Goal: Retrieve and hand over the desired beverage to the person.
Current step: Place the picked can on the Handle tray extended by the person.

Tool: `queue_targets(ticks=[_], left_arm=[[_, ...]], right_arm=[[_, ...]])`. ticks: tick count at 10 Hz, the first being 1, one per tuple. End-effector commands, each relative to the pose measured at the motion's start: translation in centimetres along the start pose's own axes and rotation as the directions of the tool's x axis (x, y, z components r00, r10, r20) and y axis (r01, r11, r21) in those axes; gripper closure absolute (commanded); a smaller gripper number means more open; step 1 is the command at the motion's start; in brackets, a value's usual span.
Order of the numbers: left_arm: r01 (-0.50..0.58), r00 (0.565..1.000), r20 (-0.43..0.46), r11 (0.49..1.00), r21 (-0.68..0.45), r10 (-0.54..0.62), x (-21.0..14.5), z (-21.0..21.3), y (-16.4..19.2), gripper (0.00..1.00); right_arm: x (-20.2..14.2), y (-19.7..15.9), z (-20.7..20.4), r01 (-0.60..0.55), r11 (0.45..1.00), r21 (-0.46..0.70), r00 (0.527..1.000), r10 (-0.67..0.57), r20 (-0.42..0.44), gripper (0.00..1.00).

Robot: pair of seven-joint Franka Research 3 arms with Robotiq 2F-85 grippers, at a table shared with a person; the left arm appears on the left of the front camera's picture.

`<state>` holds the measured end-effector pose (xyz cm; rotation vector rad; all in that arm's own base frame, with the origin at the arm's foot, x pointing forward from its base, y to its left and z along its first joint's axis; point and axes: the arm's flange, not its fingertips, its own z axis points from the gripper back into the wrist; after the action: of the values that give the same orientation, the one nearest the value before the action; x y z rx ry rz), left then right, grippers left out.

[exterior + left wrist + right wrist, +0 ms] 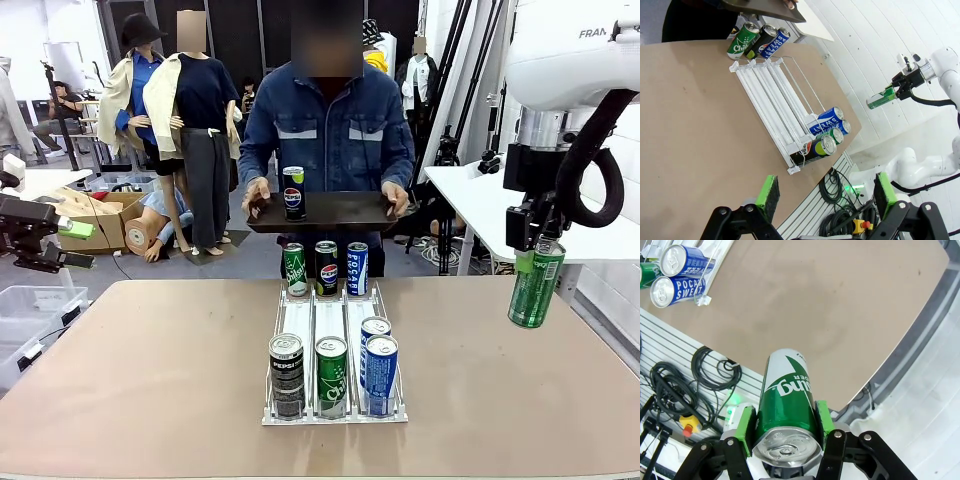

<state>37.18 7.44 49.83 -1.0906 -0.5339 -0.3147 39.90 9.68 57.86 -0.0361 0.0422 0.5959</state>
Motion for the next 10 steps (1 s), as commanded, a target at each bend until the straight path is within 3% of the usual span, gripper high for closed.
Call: queue_targets(ticks=[1,10], left_arm=[[0.007,1.0,-0.006,1.0,0.002,-0.007,-0.16,0.29,-0.08,0.0],[0.007,1.0,-0.006,1.0,0.002,-0.007,-0.16,0.29,-0.08,0.0]], right_arm=[[0.03,0.09,0.37,0.011,1.0,0.0,1.0,-0.011,-0.003,1.0],[0.0,0.0,0.0,0.0,1.0,0.0,1.0,0.0,0.0,1.0]])
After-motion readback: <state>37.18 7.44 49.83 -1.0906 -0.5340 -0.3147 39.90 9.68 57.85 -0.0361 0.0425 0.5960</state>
